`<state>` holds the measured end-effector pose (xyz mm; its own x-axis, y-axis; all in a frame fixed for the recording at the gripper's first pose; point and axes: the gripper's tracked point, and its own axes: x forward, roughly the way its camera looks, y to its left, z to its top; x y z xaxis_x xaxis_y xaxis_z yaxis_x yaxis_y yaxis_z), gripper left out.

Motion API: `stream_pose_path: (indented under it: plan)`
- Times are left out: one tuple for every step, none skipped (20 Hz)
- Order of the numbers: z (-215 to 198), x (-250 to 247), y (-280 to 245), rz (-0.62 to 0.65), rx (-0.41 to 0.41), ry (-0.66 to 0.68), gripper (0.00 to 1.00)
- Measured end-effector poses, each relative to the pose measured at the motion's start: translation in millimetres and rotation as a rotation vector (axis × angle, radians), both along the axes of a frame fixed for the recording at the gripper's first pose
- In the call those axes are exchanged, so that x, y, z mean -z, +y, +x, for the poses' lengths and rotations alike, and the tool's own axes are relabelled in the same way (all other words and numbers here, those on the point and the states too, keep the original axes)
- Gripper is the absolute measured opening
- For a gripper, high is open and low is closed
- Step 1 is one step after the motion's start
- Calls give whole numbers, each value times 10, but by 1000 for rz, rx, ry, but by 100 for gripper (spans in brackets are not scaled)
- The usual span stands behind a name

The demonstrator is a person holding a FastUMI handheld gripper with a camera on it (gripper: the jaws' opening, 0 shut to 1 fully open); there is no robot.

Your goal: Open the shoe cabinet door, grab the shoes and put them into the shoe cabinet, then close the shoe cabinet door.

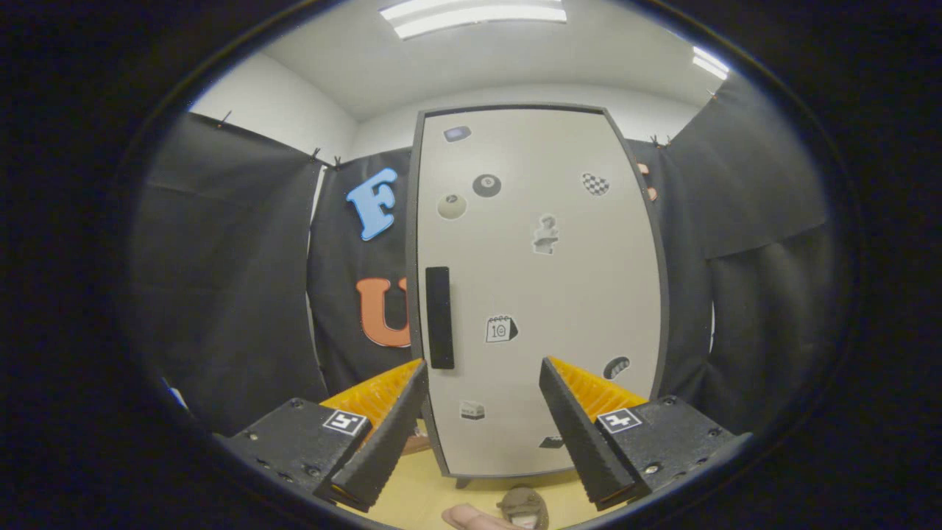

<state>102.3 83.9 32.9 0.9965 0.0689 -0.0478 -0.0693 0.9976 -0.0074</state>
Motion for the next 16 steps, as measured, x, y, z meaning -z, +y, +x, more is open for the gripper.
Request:
stream_pose_path:
  plan:
    - [101, 55, 81, -5, -15, 15, 99]
    - [214, 79, 163, -8, -37, 27, 99]
    - [332, 79, 252, -8, -58, 28, 99]
    - [427, 68, 310, -8, -74, 21, 99]
    - [513, 47, 372, -8, -92, 6, 99]
    - [616, 2, 416, -26, -102, -11, 99]
    - [726, -65, 404, -55, -91, -43, 99]
    - [850, -130, 373, -93, -70, -69, 99]
    - [950, -159, 363, -116, -61, -82, 99]
    - [1037, -179, 386, -127, -71, -80, 99]
    - [1116, -200, 381, -120, -74, -76, 99]
    - [1189, -218, 406, -99, -85, -68, 99]
    - [1258, -205, 417, -83, -85, -47, 98]
    - [1332, -179, 395, -70, -65, -21, 96]
    - [1397, -109, 381, -60, -42, 17, 94]
    - [1415, -39, 403, -54, -34, 63, 88]
